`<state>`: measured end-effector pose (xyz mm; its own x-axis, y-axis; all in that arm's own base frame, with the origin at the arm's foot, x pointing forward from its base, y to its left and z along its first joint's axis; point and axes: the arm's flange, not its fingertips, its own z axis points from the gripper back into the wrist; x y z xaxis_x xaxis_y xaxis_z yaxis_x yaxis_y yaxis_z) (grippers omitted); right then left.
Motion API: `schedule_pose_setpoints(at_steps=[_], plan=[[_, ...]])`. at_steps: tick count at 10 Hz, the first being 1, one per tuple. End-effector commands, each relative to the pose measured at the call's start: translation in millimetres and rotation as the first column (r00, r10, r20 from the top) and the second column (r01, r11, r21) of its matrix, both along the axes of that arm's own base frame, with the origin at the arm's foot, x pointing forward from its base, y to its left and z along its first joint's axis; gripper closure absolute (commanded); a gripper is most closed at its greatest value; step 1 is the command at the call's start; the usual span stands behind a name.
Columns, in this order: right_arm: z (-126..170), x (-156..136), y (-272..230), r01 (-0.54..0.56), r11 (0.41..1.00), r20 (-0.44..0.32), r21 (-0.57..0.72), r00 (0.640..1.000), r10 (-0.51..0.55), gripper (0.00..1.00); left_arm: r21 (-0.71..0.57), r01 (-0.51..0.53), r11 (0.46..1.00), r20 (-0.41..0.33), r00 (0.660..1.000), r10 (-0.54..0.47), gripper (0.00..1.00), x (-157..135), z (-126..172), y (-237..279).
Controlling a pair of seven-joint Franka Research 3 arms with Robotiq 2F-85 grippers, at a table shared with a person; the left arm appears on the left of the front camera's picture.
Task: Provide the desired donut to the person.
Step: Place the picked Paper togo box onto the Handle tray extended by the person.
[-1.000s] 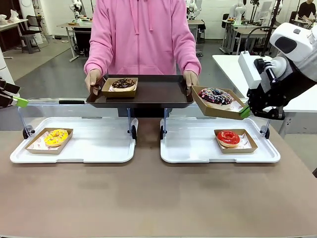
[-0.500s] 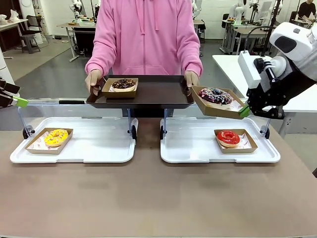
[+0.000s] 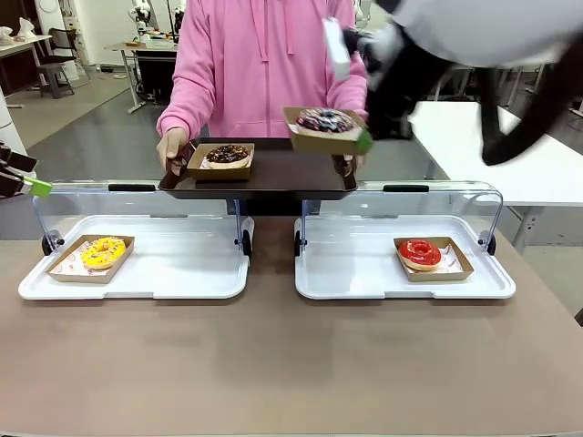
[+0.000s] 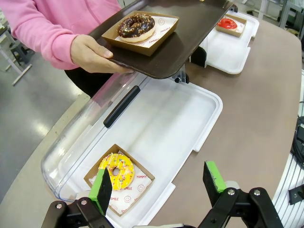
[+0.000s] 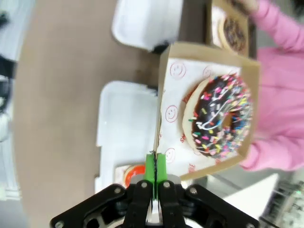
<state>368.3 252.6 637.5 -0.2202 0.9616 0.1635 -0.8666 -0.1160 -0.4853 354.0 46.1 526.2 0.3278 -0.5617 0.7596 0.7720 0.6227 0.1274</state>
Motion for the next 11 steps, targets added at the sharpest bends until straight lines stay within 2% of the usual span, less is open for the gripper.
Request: schedule_pose_setpoints(at_steps=[1, 2, 4, 6, 7, 11], plan=[[7.5, 53.8, 40.5, 0.126, 0.991, 0.027, -0.054, 0.992, -0.125, 0.99, -0.002, -0.009, 1.0, -0.002, 1.0, 0.009, 0.0, 0.2, -0.5, -0.6], [-1.7, 78.4, 56.6, 0.108, 0.992, 0.018, -0.063, 0.994, -0.107, 0.99, -0.002, -0.009, 1.0, -0.002, 1.0, 0.009, 0.0, 0.2, -0.5, -0.6], [-29.0, 100.2, 71.6, 0.089, 0.993, 0.041, -0.072, 0.995, -0.086, 0.99, -0.002, -0.009, 1.0, -0.002, 1.0, 0.009, 0.0, 0.2, -0.5, -0.6], [-66.4, 120.9, 76.6, 0.106, 0.988, 0.008, -0.116, 0.994, -0.106, 0.99, -0.002, -0.009, 1.0, -0.002, 1.0, 0.009, 0.0, 0.2, -0.5, -0.6], [-81.6, 128.4, 77.9, 0.054, 0.991, -0.042, -0.122, 0.997, -0.06, 0.99, -0.002, -0.009, 1.0, -0.002, 1.0, 0.009, 0.0, 0.2, -0.5, -0.6], [-104.2, 147.0, 72.2, 0.068, 0.987, 0.002, -0.143, 0.998, -0.069, 0.99, -0.002, -0.009, 1.0, -0.002, 1.0, 0.009, 0.0, 0.2, -0.5, -0.6]])
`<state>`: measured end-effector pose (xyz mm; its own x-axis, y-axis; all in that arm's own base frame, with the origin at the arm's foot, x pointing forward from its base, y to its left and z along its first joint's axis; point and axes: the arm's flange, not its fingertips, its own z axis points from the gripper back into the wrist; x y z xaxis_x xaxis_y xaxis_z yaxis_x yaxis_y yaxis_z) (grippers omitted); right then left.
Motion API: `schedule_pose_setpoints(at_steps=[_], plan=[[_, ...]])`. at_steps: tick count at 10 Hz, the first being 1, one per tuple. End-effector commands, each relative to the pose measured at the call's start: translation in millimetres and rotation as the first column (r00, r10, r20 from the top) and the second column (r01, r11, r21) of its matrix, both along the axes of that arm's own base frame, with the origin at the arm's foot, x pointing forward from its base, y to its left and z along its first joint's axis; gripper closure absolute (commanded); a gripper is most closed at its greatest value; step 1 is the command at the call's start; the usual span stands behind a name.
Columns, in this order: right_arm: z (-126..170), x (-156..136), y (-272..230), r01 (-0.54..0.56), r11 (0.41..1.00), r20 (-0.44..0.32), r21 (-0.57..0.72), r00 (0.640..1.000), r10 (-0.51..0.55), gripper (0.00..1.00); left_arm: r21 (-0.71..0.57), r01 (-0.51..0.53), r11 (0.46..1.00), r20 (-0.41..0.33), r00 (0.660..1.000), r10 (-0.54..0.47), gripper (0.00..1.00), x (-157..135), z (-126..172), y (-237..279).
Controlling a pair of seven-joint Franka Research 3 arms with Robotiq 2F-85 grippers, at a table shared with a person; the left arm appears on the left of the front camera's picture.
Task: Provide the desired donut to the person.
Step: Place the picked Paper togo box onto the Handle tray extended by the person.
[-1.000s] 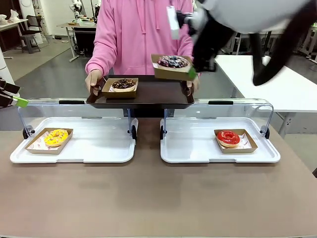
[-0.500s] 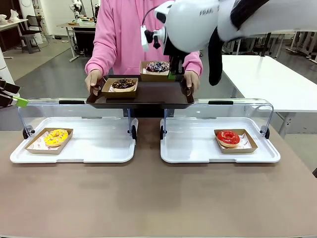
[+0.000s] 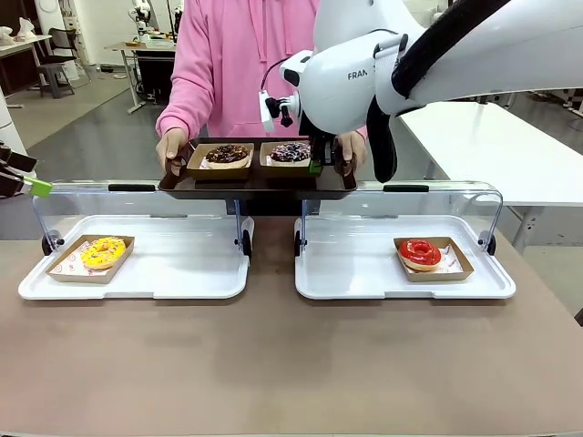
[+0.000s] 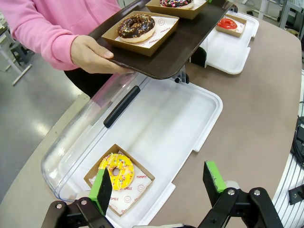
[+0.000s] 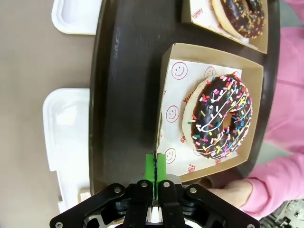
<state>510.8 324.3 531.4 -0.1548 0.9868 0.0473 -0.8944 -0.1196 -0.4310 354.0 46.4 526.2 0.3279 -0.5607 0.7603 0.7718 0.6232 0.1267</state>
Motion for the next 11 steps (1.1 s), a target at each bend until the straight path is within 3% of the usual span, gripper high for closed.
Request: schedule_pose_setpoints(at_steps=[1, 2, 3, 4, 5, 6, 9, 11], plan=[[1.2, 7.2, -1.1, 0.013, 1.0, 0.037, -0.027, 0.999, -0.012, 0.99, -0.001, -0.008, 1.0, -0.002, 1.0, 0.008, 0.0, 0.2, -0.4, -1.0], [1.1, 11.1, -3.2, 0.02, 1.0, 0.037, -0.022, 0.999, -0.019, 0.99, -0.001, -0.008, 1.0, -0.002, 1.0, 0.008, 0.0, 0.2, -0.4, -1.0], [0.7, 14.4, -4.9, 0.023, 1.0, 0.021, -0.014, 1.0, -0.023, 0.74, -0.001, -0.008, 1.0, -0.002, 1.0, 0.008, 0.0, 0.2, -0.4, -1.0], [0.1, 15.9, -5.9, 0.02, 1.0, 0.024, -0.007, 1.0, -0.02, 0.39, -0.001, -0.008, 1.0, -0.002, 1.0, 0.008, 0.0, 0.2, -0.4, -1.0], [1.0, 17.0, -7.6, 0.022, 1.0, 0.026, -0.002, 0.999, -0.022, 0.14, -0.001, -0.008, 1.0, -0.002, 1.0, 0.008, 0.0, 0.2, -0.4, -1.0], [4.9, 15.4, -9.7, 0.02, 1.0, 0.026, 0.008, 0.999, -0.02, 0.0, -0.001, -0.008, 1.0, -0.002, 1.0, 0.008, 0.0, 0.2, -0.4, -1.0], [19.6, 3.4, -14.8, -0.027, 1.0, 0.0, 0.009, 1.0, 0.027, 0.04, -0.001, -0.008, 1.0, -0.002, 1.0, 0.008, 0.0, 0.2, -0.4, -1.0], [20.4, 4.9, -16.1, -0.023, 1.0, -0.011, 0.013, 1.0, 0.023, 0.0, -0.001, -0.008, 1.0, -0.002, 1.0, 0.008, 0.0, 0.2, -0.4, -1.0]])
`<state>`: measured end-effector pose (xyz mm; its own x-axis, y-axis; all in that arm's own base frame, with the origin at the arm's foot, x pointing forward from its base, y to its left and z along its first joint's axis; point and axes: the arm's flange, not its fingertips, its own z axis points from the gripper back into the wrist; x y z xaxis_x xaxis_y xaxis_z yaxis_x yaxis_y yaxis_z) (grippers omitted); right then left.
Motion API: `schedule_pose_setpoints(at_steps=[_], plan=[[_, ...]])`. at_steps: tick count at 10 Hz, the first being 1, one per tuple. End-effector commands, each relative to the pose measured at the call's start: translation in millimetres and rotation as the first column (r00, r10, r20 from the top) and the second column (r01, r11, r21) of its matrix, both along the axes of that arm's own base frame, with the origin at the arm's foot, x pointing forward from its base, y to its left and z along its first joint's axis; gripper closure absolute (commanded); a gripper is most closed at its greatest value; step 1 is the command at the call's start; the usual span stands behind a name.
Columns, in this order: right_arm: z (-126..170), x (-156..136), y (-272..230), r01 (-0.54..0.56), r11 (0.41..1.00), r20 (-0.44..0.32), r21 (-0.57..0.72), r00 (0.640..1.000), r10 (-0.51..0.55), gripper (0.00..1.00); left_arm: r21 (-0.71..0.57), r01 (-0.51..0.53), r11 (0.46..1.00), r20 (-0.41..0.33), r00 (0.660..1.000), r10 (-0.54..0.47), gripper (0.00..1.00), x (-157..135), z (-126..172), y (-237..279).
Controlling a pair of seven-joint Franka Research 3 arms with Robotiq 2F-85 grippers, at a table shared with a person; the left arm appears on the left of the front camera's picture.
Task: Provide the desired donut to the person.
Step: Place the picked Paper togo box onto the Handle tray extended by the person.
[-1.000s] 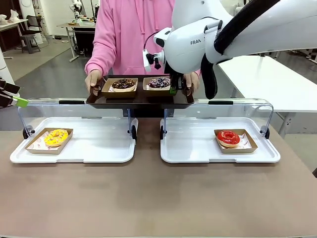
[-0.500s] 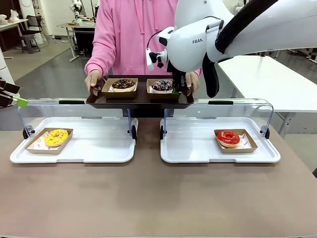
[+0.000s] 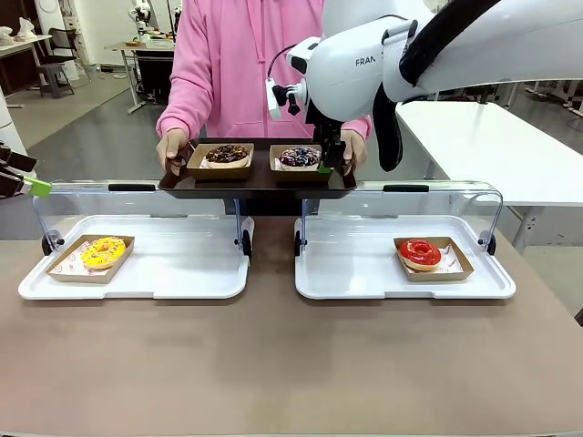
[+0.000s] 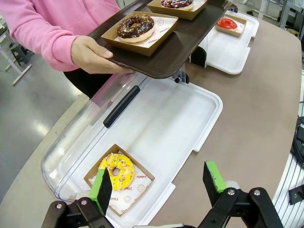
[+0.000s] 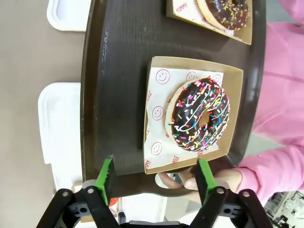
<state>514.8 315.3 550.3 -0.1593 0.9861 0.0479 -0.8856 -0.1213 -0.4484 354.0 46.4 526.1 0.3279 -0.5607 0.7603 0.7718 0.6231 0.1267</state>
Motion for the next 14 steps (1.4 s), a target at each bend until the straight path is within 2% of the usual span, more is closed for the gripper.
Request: schedule_pose_setpoints(at_steps=[1, 5, 6, 7, 14], plan=[[2.4, 0.0, -8.0, -0.028, 1.0, -0.038, 0.011, 0.999, 0.028, 0.0, -0.001, -0.009, 1.0, -0.002, 1.0, 0.009, 0.0, 0.2, -0.4, -1.0], [3.0, 0.4, -10.7, -0.059, 0.998, -0.082, 0.039, 0.995, 0.062, 0.0, -0.001, -0.009, 1.0, -0.002, 1.0, 0.009, 0.0, 0.2, -0.4, -1.0], [4.5, 1.2, -12.6, -0.051, 0.999, -0.15, 0.019, 0.987, 0.053, 0.0, -0.001, -0.009, 1.0, -0.002, 1.0, 0.009, 0.0, 0.2, -0.4, -1.0], [-2.3, -0.3, -3.7, -0.041, 0.999, -0.058, 0.03, 0.997, 0.043, 0.0, -0.001, -0.009, 1.0, -0.002, 1.0, 0.009, 0.0, 0.2, -0.4, -1.0], [-2.3, -0.3, -3.7, -0.041, 0.999, -0.058, 0.03, 0.997, 0.043, 0.0, -0.001, -0.009, 1.0, -0.002, 1.0, 0.009, 0.0, 0.2, -0.4, -1.0]])
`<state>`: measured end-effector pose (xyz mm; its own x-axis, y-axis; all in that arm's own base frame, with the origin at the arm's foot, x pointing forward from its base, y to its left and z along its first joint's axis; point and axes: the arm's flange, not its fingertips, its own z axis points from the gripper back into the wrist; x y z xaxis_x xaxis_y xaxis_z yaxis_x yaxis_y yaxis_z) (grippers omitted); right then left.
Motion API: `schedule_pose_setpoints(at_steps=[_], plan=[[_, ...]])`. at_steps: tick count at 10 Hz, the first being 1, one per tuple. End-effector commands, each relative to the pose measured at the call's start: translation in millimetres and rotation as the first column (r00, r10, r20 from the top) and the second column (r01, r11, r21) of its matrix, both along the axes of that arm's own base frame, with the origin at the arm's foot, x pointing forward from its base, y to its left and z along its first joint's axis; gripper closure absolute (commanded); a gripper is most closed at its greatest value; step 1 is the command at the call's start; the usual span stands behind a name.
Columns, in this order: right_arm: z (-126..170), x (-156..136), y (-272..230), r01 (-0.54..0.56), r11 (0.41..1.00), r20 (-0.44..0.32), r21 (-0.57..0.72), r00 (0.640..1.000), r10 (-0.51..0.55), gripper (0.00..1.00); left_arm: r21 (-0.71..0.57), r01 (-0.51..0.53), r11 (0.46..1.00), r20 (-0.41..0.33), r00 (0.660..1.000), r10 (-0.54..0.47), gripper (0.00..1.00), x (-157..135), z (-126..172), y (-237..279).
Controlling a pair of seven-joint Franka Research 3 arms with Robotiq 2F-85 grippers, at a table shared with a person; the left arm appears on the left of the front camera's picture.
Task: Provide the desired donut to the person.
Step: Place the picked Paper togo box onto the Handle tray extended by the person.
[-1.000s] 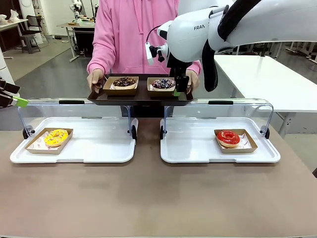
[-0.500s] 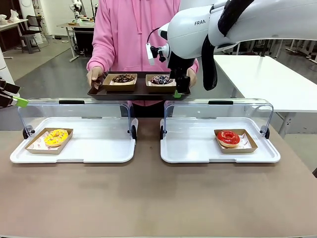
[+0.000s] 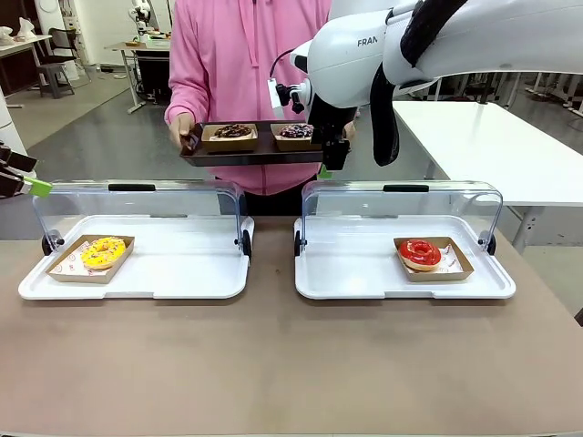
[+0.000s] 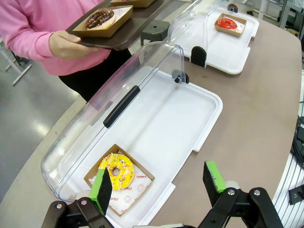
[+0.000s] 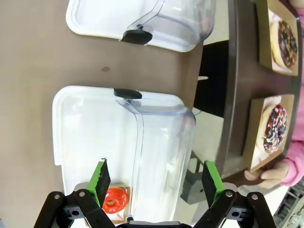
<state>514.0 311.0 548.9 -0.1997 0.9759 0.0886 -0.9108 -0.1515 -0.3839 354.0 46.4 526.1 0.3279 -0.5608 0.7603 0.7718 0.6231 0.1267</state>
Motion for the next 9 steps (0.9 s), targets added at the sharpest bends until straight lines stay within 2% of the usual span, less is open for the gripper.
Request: schedule_pose_setpoints(at_steps=[1, 9], plan=[[-0.8, 0.5, 0.6, 0.005, 1.0, 0.017, 0.002, 1.0, -0.005, 0.0, -0.001, -0.009, 1.0, -0.002, 1.0, 0.009, 0.0, 0.2, -0.4, -1.0], [0.0, 0.0, 0.0, 0.0, 1.0, 0.0, 0.0, 1.0, 0.0, 0.0, -0.001, -0.009, 1.0, -0.002, 1.0, 0.009, 0.0, 0.2, -0.4, -1.0]])
